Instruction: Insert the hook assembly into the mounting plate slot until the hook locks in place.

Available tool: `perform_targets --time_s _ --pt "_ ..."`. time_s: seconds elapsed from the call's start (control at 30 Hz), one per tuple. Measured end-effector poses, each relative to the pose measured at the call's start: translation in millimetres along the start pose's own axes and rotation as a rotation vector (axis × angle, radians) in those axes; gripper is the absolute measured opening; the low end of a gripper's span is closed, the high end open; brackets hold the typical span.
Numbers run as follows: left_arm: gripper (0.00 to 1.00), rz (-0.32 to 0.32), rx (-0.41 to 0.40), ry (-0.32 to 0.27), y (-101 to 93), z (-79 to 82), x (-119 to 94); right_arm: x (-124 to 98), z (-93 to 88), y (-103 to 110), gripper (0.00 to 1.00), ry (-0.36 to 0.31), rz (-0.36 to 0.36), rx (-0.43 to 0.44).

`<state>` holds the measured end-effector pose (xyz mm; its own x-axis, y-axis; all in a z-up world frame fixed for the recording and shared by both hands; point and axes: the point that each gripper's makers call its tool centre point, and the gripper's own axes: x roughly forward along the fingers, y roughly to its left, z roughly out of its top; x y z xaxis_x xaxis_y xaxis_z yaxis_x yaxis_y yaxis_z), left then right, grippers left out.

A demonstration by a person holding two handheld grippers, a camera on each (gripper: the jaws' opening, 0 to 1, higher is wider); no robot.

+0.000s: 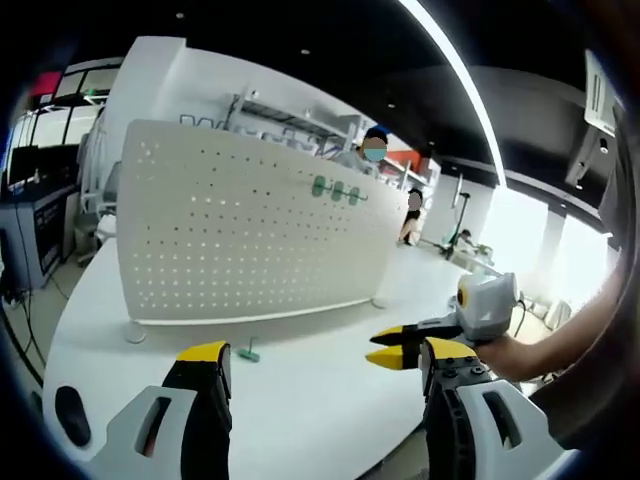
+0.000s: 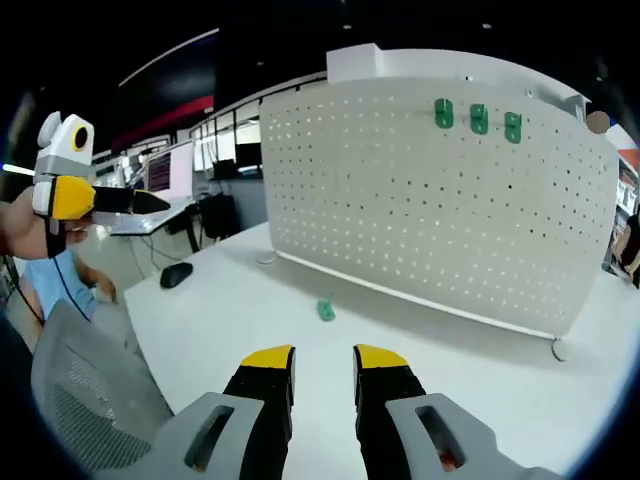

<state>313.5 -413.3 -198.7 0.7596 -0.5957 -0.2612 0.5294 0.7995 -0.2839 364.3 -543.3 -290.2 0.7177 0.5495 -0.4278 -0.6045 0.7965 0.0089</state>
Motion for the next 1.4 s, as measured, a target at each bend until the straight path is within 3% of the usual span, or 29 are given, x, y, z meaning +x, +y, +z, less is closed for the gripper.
perform_targets --time_s 0.53,1.13,1.4 --pt "0.8 0.049 -0.034 0.009 31.7 -8.1 -4.4 71.3 13.5 18.5 0.22 0.021 0.098 -0.032" --pt "0.8 0.106 -0.052 0.026 62.8 -10.3 -4.6 153.7 4.7 14.6 0.22 0.095 0.145 0.003" --pt "0.79 0.128 -0.059 0.028 74.7 -7.8 -3.2 175.3 -5.9 14.2 0.22 0.134 0.157 0.019"
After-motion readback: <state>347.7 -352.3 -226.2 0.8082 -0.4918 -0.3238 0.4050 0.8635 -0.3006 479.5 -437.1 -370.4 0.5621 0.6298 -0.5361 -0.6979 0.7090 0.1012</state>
